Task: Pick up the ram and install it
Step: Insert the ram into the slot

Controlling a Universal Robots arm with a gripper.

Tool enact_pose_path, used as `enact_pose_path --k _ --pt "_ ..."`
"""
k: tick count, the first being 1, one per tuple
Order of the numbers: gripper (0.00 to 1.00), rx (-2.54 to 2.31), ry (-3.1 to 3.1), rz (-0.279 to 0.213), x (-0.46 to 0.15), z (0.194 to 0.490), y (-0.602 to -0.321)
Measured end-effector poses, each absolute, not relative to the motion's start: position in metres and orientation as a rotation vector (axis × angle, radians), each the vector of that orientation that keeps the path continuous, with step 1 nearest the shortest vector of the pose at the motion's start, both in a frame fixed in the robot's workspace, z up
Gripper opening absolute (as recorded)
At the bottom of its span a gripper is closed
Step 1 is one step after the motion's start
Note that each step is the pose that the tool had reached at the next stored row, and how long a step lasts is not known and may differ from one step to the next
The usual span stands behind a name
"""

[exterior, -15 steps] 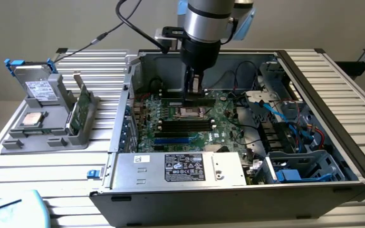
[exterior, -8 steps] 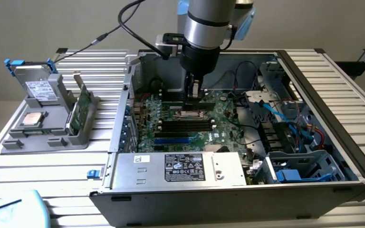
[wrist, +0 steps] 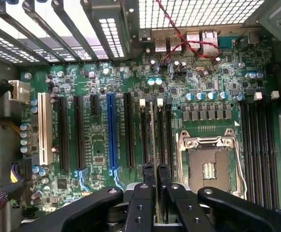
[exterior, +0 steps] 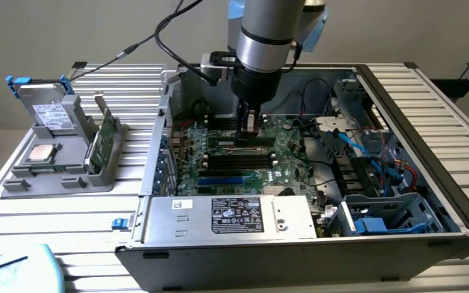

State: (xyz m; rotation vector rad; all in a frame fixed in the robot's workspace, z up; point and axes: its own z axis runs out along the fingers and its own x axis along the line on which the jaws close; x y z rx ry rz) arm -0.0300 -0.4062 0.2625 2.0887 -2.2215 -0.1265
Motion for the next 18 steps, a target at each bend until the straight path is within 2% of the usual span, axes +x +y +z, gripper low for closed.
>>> enact_pose_path --k 18 --pt "0.15 2.086 -2.225 -0.127 -0.03 0.231 -0.406"
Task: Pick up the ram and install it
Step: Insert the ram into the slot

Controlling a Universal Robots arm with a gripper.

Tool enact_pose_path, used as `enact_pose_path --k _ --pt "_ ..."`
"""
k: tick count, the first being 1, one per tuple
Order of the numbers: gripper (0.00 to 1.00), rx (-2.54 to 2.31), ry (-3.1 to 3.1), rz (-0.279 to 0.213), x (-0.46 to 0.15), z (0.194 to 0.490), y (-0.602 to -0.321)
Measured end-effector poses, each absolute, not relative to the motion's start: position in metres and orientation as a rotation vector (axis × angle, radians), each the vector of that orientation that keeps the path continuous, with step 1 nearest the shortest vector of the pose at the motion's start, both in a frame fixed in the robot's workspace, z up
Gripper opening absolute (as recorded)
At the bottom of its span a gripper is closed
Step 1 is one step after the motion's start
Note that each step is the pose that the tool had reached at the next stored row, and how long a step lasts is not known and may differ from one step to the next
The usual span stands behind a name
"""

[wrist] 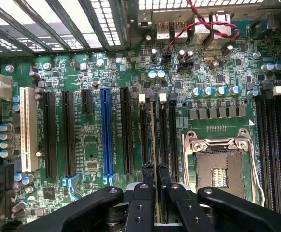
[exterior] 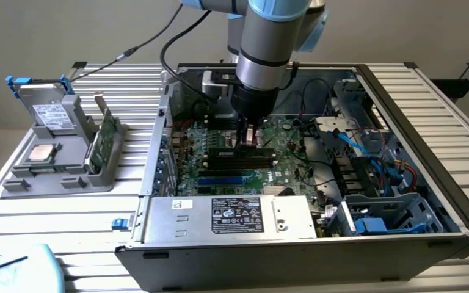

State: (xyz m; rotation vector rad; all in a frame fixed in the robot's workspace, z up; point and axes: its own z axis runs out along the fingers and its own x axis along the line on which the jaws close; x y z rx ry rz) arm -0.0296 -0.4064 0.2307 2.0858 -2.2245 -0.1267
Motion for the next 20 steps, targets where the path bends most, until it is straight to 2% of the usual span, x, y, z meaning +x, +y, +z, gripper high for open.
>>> enact_pose_path --k 6,11,20 --pt "0.15 2.085 -2.224 -0.125 -0.0297 0.2305 -0.4063" --pt "0.15 2.075 -2.217 -0.083 -0.0298 0.2294 -0.4055" --pt "0.15 2.068 -2.218 -0.075 -0.0299 0.2279 -0.405"
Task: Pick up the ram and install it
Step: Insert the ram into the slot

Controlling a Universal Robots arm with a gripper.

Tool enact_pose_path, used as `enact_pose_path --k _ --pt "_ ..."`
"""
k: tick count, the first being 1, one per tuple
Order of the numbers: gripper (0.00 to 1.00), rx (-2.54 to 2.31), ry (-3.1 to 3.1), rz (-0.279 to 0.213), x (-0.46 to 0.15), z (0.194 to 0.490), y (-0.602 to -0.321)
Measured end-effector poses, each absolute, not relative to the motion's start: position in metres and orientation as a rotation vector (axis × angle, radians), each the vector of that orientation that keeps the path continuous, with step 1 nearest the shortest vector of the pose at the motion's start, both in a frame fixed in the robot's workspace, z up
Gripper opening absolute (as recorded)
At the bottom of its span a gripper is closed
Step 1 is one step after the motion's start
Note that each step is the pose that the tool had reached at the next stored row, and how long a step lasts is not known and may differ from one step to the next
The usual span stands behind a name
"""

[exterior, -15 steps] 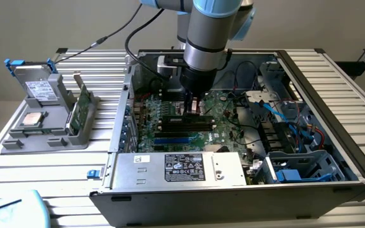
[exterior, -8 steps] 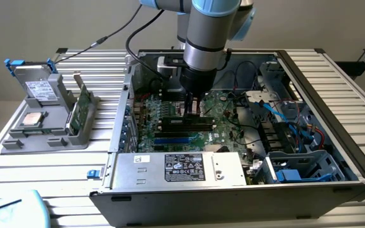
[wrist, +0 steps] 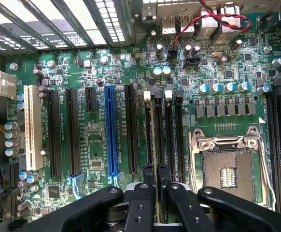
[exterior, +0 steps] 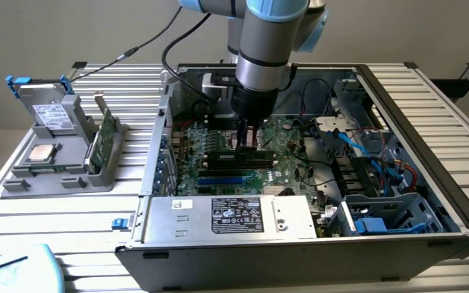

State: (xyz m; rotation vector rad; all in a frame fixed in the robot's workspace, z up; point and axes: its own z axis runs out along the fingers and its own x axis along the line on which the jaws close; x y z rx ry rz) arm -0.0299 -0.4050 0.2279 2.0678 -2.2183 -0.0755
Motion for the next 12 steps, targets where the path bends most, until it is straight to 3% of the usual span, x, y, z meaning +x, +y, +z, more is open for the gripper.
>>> enact_pose_path --k 12 --pt "0.15 2.059 -2.213 -0.058 -0.0306 0.2251 -0.4046"
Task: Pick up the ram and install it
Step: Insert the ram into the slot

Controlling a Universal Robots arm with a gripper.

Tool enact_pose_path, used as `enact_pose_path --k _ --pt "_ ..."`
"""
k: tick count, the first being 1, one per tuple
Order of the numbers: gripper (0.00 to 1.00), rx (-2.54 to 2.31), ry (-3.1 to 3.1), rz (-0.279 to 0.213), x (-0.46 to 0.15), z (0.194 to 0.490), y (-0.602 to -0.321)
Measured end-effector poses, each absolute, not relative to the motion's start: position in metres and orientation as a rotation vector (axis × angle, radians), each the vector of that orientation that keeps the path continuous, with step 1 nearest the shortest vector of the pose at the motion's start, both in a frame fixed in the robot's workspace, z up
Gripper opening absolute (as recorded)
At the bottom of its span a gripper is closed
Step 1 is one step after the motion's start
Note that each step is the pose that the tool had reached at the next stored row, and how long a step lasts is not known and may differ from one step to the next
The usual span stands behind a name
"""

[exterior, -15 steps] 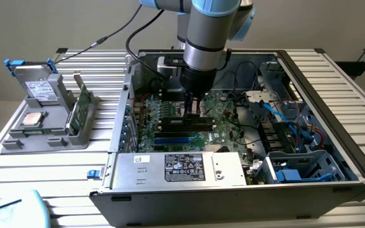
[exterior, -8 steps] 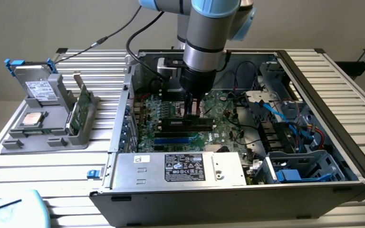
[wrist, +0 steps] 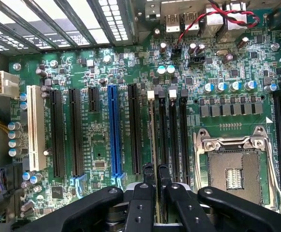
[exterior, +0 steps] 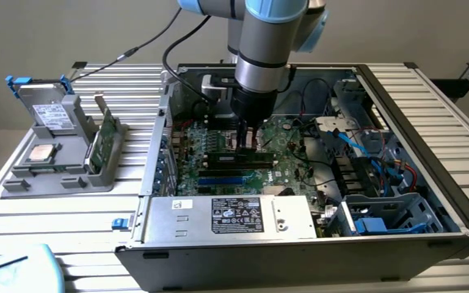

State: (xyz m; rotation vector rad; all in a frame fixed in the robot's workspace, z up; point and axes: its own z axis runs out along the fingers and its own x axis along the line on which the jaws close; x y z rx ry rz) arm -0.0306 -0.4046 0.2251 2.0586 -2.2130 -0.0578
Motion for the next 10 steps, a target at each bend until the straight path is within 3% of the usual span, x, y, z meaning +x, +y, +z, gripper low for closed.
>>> enact_pose_path --k 10 --pt "0.15 2.057 -2.212 -0.053 -0.0321 0.2237 -0.4024"
